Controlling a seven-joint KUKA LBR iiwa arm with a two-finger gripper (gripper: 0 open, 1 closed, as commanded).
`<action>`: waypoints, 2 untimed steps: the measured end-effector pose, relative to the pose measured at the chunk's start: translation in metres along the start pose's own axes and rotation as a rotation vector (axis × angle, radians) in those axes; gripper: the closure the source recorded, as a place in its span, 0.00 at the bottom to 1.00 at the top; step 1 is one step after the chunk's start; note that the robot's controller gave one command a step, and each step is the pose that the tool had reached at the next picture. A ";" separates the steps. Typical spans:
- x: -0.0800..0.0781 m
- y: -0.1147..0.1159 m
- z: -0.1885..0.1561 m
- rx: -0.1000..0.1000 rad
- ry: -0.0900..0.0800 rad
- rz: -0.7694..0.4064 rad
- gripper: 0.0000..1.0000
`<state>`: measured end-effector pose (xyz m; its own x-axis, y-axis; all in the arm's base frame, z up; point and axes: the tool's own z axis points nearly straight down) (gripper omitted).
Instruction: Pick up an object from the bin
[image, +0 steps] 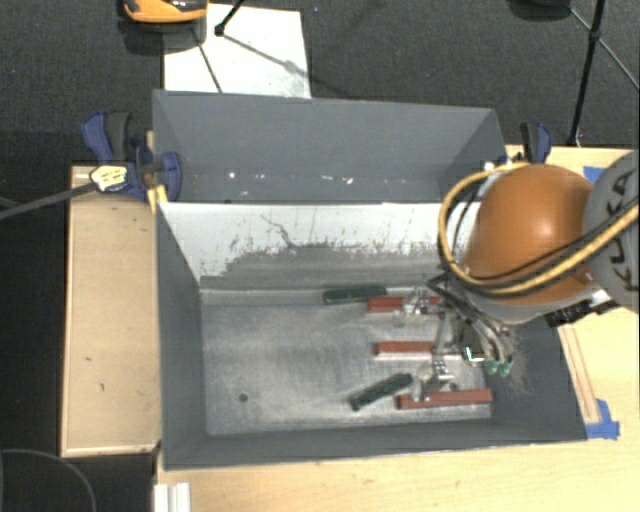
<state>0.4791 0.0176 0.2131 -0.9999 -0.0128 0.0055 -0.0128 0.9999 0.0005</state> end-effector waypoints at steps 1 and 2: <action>-0.002 0.000 -0.003 0.000 -0.008 0.001 0.00; -0.006 -0.002 0.040 0.000 -0.014 -0.056 0.00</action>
Offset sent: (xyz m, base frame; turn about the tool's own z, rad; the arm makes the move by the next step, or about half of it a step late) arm 0.0084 -0.0062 -0.1136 -0.1625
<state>0.4851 0.0154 0.1732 -0.9976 -0.0688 -0.0084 -0.0688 0.9976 0.0000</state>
